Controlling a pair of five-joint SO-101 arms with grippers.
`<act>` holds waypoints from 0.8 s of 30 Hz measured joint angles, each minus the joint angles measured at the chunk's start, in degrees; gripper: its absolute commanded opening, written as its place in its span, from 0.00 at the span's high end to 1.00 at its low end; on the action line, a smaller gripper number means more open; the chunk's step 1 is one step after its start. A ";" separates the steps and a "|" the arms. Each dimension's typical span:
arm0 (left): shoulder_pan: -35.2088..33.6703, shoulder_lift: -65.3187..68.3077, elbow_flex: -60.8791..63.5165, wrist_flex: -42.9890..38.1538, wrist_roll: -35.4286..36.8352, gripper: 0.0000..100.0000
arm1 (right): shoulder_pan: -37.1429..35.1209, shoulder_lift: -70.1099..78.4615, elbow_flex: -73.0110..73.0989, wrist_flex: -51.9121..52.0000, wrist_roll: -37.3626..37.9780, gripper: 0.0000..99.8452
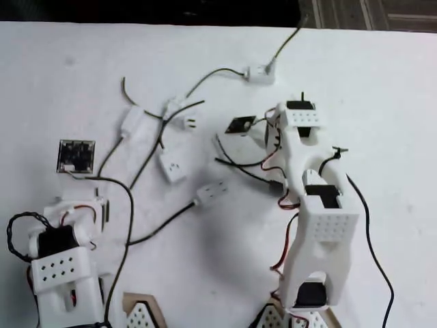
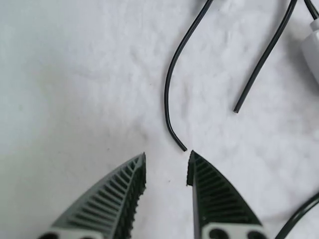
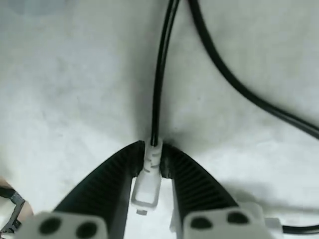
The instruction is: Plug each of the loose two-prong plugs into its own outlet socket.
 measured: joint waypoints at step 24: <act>12.84 -0.09 -7.56 0.00 3.96 0.85 | -8.53 -55.38 22.59 5.63 -0.53 0.98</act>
